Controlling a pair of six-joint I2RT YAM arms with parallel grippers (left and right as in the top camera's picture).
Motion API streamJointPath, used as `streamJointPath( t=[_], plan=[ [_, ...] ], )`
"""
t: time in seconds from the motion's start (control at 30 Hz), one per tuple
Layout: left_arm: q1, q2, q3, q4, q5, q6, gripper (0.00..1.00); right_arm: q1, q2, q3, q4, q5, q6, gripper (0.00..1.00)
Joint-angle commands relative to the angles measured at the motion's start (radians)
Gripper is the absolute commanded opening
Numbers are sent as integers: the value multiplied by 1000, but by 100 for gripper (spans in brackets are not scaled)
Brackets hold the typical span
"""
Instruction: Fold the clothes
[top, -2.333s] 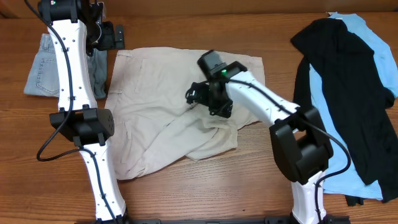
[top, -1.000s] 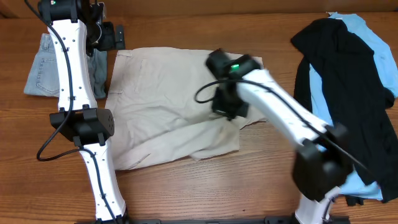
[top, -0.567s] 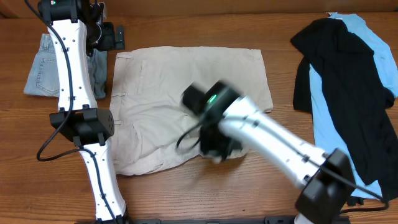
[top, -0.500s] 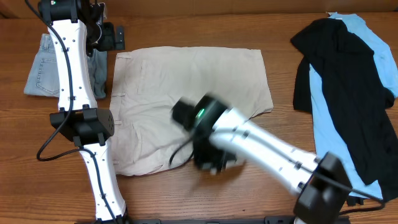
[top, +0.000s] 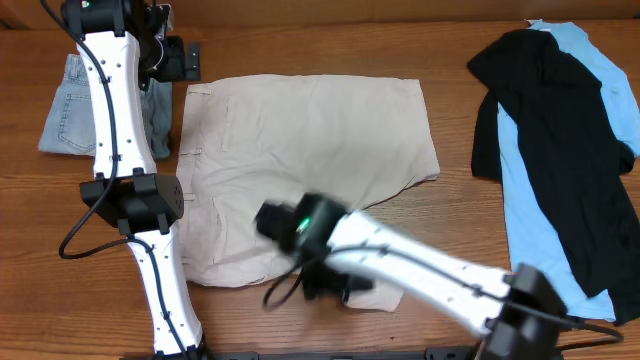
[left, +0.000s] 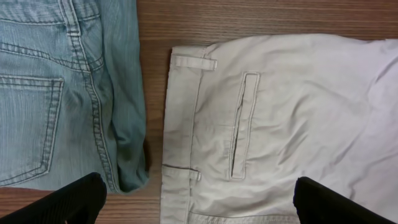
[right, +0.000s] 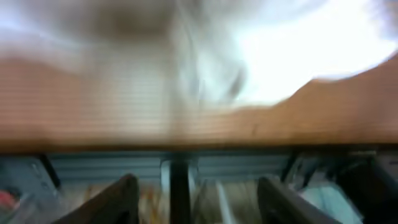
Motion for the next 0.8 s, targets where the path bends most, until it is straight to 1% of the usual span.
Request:
streamJointPath(
  t=[0.0, 0.07, 0.1, 0.17, 0.2, 0.27, 0.33, 0.43, 0.57, 0.7, 0.77],
  plan=[
    [-7, -9, 19, 5, 2, 24, 100, -202, -117, 50, 111, 174, -104, 75],
    [-7, -9, 19, 4, 2, 24, 100, -335, -123, 50, 220, 132, -225, 77],
    [-7, -9, 19, 4, 2, 24, 100, -383, -117, 49, 259, 117, -274, 79],
    [-7, -8, 19, 8, 4, 24, 100, -494, -93, 49, 339, 95, -356, 80],
    [-7, -6, 19, 21, 13, 24, 100, -605, -55, 49, 410, 61, -422, 81],
    [-10, -5, 18, 39, 37, 60, 100, -702, -3, 49, 463, 3, -495, 81],
    [-18, -5, 16, 57, 76, 123, 100, -769, 48, 49, 488, -42, -560, 81],
    [-38, -4, 4, 73, 116, 223, 100, -832, 117, 49, 493, -58, -628, 81],
    [-78, 11, -36, 85, 114, 296, 100, -860, 212, 49, 507, -55, -711, 80],
    [-110, 50, -93, 107, 89, 311, 100, -860, 278, 49, 532, 6, -723, 80],
    [-120, 77, -119, 115, 74, 311, 100, -860, 303, 49, 546, 44, -724, 79]
  ],
)
